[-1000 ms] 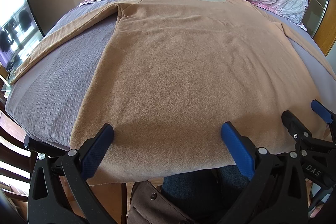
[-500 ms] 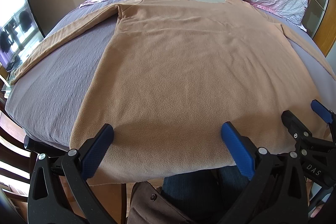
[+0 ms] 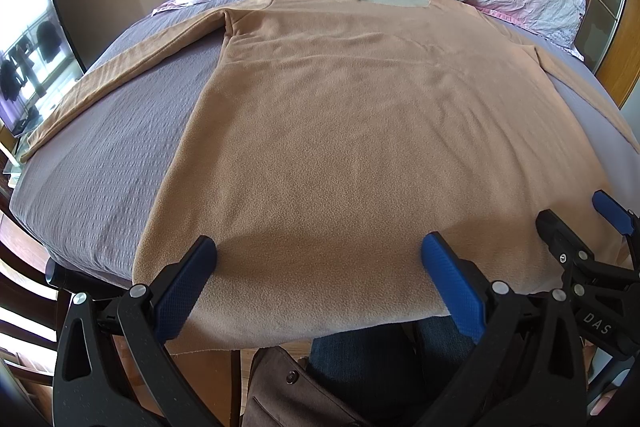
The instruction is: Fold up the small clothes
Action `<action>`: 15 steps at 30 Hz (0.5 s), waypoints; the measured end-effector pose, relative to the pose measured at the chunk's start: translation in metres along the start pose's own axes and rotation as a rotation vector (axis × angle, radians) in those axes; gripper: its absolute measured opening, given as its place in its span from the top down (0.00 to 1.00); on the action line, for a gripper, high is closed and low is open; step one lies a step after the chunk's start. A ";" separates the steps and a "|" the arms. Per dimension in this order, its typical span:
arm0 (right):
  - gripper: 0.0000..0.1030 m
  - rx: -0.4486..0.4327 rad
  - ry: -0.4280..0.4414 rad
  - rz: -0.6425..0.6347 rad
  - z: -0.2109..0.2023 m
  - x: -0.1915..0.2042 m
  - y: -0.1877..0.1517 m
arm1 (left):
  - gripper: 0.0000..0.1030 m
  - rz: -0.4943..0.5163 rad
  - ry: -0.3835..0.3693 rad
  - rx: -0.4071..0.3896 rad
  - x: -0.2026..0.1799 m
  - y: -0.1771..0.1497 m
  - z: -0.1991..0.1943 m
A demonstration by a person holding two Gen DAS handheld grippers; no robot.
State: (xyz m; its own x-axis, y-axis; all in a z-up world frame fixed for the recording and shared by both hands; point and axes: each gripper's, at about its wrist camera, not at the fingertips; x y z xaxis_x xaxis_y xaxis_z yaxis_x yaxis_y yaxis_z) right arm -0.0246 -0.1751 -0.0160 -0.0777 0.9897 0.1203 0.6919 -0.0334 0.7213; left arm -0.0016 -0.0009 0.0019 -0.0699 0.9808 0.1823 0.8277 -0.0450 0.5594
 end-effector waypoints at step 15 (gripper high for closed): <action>0.02 -0.008 0.000 0.001 -0.003 -0.001 -0.001 | 0.01 0.000 0.000 -0.003 0.000 -0.001 0.000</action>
State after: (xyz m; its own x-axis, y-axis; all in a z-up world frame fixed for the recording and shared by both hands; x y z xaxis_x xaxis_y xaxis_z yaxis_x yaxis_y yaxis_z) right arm -0.0271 -0.1768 -0.0149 -0.0772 0.9896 0.1211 0.6861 -0.0354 0.7266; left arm -0.0023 -0.0009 0.0017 -0.0704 0.9807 0.1825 0.8259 -0.0453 0.5621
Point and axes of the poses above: each gripper's, at about its wrist camera, not at the fingertips, and z roughly the way its jaws point, x to its left, y to its top, and after that the axes turned 11 degrees about y, right-handed
